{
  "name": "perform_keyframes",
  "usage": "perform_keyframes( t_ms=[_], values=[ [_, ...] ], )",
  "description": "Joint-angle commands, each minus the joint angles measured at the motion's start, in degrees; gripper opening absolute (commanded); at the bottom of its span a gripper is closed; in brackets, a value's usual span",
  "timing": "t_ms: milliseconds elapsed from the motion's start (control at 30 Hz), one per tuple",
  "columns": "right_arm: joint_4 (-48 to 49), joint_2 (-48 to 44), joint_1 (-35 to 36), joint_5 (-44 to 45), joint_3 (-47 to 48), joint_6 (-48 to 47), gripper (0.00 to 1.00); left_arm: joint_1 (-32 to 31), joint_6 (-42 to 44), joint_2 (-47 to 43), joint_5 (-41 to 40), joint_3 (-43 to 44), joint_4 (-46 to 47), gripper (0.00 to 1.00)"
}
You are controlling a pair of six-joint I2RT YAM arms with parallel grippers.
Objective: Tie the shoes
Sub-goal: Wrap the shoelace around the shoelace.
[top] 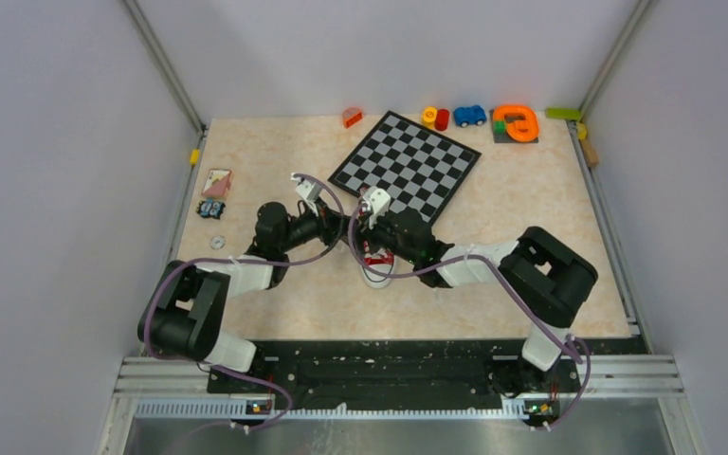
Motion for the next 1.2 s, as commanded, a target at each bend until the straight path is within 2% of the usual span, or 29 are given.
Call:
perform_keyframes(
  t_ms=[0,67,167,233,267,300,533,633,733,867,900,967,1000,1167],
  values=[
    [6.67,1.03,1.08,2.75,2.40,0.93,0.63,0.09,-1.04,-0.21,0.51,-0.42,5.60,0.07],
    [7.53,1.12,1.13,2.92,2.37,1.11,0.53,0.09,-0.90,-0.12,0.54,-0.54,5.61,0.08],
    [7.53,0.71,1.16,2.92,2.35,0.61,0.20,0.09,-1.91,0.06,1.26,-0.62,6.80,0.17],
    [7.04,0.57,1.12,2.67,2.44,0.22,0.02,0.09,-2.07,-0.84,0.47,-1.22,6.94,0.43],
    [6.90,0.51,1.11,2.64,2.50,0.10,0.00,0.09,-1.66,-1.63,-0.56,-1.71,6.47,0.52],
    [6.83,0.48,1.07,2.63,2.48,0.09,0.00,0.09,-0.60,-2.52,-1.41,-2.23,5.71,0.54],
    [9.86,0.15,1.09,2.92,-0.13,0.00,0.00,0.09,1.61,-6.51,-4.91,-3.48,1.36,0.51],
    [11.01,-0.11,0.60,1.59,-0.97,0.39,0.00,0.14,-1.51,-6.41,-6.33,-4.82,4.80,0.48],
    [11.84,-0.58,-0.45,-0.30,-1.46,2.30,0.00,0.16,-4.28,-5.98,-6.97,-8.34,13.36,0.49],
    [11.39,-1.26,-2.14,-3.73,-1.37,4.61,0.00,0.18,-5.79,-5.12,-6.16,-10.49,19.11,0.51],
    [11.26,-1.28,-2.57,-4.51,-1.32,5.52,0.00,0.18,-6.01,-4.87,-5.43,-10.88,21.01,0.53],
    [11.26,-1.13,-3.75,-6.74,-1.19,7.31,0.00,0.18,-6.29,-4.16,-4.35,-11.67,24.37,0.72],
    [11.17,-1.06,-4.25,-7.98,-1.08,8.08,0.00,0.18,-6.31,-3.68,-4.14,-12.19,26.17,0.78],
    [10.77,-0.10,-6.21,-12.13,-0.04,11.80,0.00,0.09,-4.47,0.94,-1.58,-12.67,30.98,0.81]
  ],
)
